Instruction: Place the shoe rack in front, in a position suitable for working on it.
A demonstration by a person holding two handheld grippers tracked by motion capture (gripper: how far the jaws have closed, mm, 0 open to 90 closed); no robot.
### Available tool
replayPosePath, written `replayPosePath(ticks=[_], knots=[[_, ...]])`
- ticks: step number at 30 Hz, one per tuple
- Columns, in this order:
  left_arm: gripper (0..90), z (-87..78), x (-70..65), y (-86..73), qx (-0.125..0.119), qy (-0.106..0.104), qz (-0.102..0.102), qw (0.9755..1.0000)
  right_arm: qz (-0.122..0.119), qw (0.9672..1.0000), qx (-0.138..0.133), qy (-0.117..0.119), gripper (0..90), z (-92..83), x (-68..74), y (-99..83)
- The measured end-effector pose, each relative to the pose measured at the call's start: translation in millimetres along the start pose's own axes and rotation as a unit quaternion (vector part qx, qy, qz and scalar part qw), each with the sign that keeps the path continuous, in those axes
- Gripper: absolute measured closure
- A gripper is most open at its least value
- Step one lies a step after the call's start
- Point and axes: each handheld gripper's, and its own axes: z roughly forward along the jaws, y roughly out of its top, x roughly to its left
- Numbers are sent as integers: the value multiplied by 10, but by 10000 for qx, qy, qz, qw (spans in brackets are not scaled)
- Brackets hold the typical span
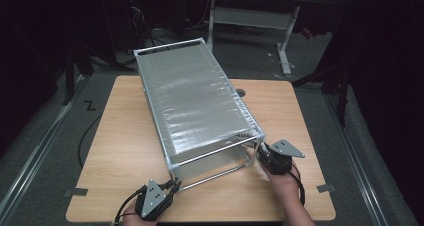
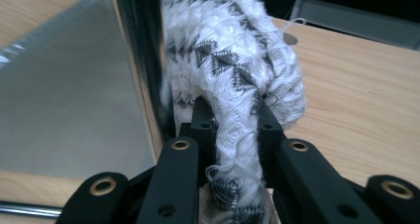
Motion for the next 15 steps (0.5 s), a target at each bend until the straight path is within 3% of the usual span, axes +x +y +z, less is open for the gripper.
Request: replayPosePath(ticks=[1,5,6,15], knots=[[791,7,-23,-2,-53,-12,-149,9999,6,10000,-14,17,785,-16,4,-12],[791,20,-18,6,-51,-5,-163,9999,69,10000,-7,7,786,-128,21,-55],[792,21,-5,9,8,3,-33,10000,56,10000,-12,-13,785,-171,23,-75],[792,139,-147,70,-19,-233,54,9997,88,9993,106,-347,784,-672,19,-314]])
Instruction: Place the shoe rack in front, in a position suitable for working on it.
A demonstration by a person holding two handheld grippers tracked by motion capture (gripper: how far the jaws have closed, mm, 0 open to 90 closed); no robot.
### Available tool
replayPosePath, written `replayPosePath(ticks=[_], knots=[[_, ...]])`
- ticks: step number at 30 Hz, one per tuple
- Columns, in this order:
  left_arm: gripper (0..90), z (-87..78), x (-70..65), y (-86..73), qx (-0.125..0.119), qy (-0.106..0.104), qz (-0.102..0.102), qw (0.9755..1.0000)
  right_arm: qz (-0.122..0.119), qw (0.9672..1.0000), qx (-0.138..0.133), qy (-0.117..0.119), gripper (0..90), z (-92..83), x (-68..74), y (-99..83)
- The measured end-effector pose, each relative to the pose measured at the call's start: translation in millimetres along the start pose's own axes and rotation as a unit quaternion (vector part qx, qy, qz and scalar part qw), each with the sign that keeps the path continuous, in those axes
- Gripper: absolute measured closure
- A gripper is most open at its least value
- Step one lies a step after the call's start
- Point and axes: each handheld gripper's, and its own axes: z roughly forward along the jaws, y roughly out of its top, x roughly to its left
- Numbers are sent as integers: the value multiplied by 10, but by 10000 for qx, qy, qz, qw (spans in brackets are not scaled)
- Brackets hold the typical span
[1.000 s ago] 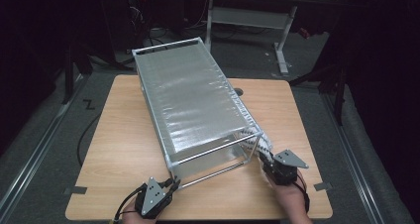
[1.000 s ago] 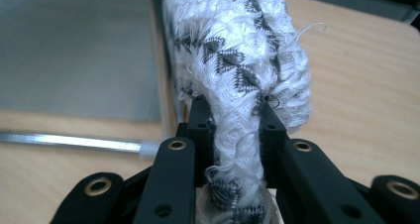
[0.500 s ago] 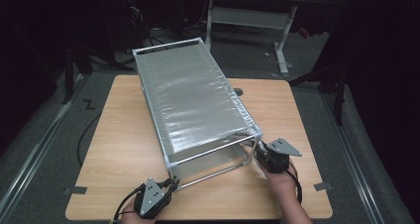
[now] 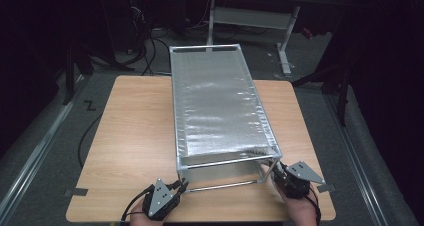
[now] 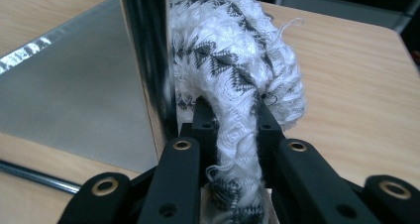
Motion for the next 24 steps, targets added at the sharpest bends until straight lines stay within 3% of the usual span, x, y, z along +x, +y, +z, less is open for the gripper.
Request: replayPosePath(ticks=[3,11,19,24], knots=[[791,47,-75,35,19,-124,108,9999,-25,9998,-16,-208,784,-162,-14,-89],[786,226,-214,139,74,-263,285,9992,274,9986,-38,-444,784,-399,-145,-288],[783,303,-197,170,68,-402,297,9987,388,9982,-96,-448,784,-484,-201,-320],[785,282,-155,157,76,-342,246,9991,387,9980,-68,-493,784,-499,-141,-329]])
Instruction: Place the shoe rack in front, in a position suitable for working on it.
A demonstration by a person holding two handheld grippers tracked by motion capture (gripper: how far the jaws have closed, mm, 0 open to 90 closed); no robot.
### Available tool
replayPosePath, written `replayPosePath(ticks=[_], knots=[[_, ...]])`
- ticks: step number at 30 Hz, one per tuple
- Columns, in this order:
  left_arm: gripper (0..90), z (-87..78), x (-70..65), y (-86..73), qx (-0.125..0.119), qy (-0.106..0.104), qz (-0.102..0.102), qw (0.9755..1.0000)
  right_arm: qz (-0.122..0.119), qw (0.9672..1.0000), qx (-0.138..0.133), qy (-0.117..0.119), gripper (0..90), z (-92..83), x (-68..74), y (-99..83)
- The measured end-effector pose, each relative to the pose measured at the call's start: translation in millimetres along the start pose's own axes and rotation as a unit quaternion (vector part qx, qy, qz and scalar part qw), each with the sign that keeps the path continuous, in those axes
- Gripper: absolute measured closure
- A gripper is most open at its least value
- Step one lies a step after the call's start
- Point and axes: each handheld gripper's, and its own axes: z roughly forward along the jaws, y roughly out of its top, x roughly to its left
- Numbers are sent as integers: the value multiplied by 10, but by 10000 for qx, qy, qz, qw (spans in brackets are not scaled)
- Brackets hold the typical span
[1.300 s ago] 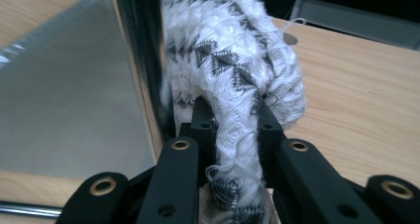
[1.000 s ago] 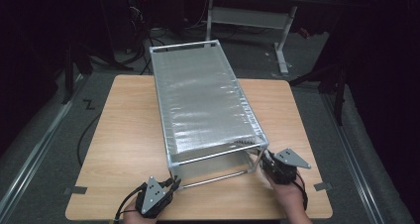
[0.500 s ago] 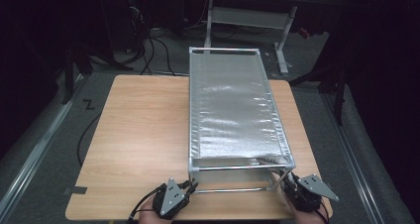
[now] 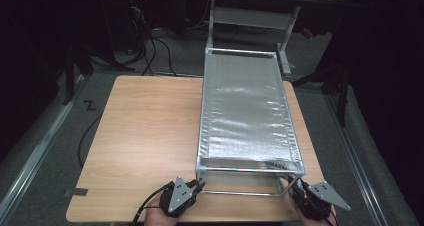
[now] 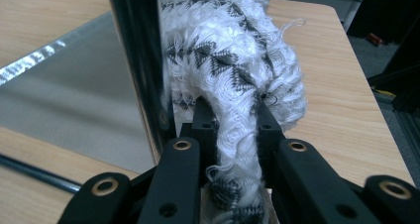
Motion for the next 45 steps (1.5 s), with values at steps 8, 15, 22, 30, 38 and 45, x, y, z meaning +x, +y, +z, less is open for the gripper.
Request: replayPosePath(ticks=[8,15,22,30,38,45], knots=[[786,-38,72,-17,64,208,-56,9997,-119,9997,31,199,783,15,106,-4],[790,-104,224,-20,248,294,-210,9990,-336,9986,17,414,782,29,223,16],[785,-215,508,-77,381,536,-179,9977,-497,9979,42,413,781,60,258,21],[791,-282,807,-162,328,847,-557,9943,-442,9980,191,410,779,137,216,-8],[791,-372,1098,-256,293,1275,-837,9879,-415,9980,200,428,778,145,186,-16],[792,-434,1385,-314,346,1678,-1006,9801,-422,9977,221,477,777,179,177,-9]])
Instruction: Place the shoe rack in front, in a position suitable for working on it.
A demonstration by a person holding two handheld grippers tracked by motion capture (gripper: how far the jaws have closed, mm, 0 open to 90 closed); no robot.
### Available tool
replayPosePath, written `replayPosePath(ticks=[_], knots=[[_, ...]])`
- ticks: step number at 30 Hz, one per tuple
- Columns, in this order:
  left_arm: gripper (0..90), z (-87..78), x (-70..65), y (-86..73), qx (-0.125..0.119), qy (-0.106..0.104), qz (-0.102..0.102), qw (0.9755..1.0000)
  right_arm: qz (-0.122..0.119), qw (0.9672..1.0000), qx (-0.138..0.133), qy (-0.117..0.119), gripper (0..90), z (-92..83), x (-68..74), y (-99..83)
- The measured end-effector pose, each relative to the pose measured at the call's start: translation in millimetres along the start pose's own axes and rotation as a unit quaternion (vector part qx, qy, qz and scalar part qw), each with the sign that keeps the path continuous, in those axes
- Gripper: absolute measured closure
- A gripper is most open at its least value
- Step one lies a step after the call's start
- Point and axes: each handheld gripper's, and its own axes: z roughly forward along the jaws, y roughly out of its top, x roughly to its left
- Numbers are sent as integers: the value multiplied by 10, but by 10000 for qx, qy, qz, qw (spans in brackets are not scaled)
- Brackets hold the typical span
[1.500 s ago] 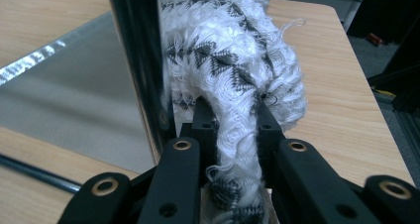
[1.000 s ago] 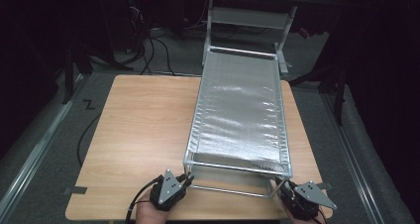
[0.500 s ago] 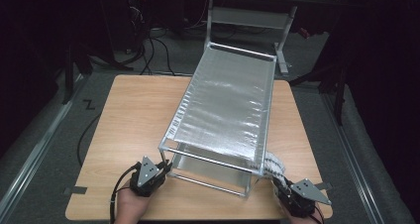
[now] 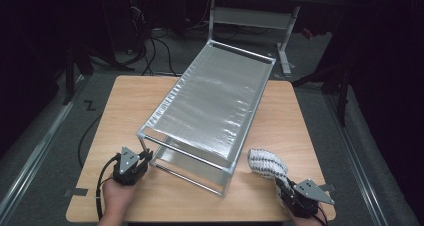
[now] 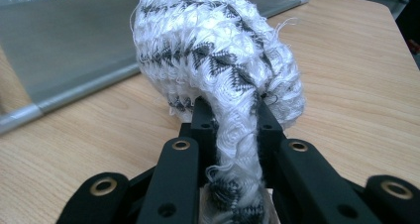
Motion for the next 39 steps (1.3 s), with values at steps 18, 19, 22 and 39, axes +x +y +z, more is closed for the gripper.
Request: replayPosePath(ticks=[18,19,22,39], knots=[[456,-538,-368,-104,-304,-243,118,9992,85,9999,52,59,759,25,-40,-2],[455,-548,-423,-97,-315,-346,147,9988,91,9999,51,35,758,29,-40,0],[446,-548,-596,-68,-345,-627,259,9971,99,9999,50,13,758,47,-37,4],[356,-336,-1329,161,-592,-1833,378,9806,199,9997,124,-92,762,80,-48,21]])
